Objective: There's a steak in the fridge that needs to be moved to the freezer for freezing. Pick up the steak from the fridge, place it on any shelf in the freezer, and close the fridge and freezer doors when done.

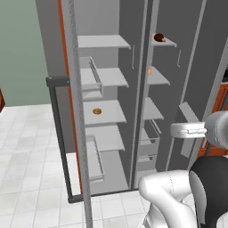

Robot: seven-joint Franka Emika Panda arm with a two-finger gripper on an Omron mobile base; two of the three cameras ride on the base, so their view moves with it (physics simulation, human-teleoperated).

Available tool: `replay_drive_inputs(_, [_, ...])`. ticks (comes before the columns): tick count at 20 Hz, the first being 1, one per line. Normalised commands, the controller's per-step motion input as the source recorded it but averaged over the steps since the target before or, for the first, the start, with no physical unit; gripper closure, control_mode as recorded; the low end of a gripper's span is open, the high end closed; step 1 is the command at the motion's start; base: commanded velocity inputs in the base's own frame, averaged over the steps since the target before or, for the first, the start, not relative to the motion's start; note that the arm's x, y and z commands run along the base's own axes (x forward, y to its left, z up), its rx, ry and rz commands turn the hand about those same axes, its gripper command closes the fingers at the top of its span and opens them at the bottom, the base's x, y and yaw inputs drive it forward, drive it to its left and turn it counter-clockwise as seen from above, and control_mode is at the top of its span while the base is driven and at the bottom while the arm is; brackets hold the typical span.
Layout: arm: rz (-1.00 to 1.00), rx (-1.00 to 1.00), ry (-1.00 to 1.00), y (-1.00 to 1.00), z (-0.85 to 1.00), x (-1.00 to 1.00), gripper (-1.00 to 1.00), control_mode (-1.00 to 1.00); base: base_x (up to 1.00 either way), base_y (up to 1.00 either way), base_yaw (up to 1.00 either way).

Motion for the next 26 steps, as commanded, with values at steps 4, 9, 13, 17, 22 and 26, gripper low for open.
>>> replay_drive_inputs(4, [0.00, 0.00, 0.00, 0.00, 0.00, 0.00, -1.00, 1.00, -0.55, -0.14, 0.00])
replay_drive_inputs(9, [0.00, 0.00, 0.00, 0.00, 0.00, 0.00, -1.00, 1.00, -0.46, -0.02, 0.00])
replay_drive_inputs(13, [0.00, 0.00, 0.00, 0.00, 0.00, 0.00, -1.00, 1.00, -0.61, 0.00, 0.00])
replay_drive_inputs(17, [0.00, 0.00, 0.00, 0.00, 0.00, 0.00, -1.00, 1.00, -0.52, 0.00, 0.00])
replay_drive_inputs(22, [0.00, 0.00, 0.00, 0.00, 0.00, -0.18, -1.00, -1.00, -0.08, 0.01, 0.00])
replay_drive_inputs(26, [0.05, 0.00, -0.01, -0.30, -0.02, -0.36, -1.00, -1.00, 0.00, 0.00, 0.00])
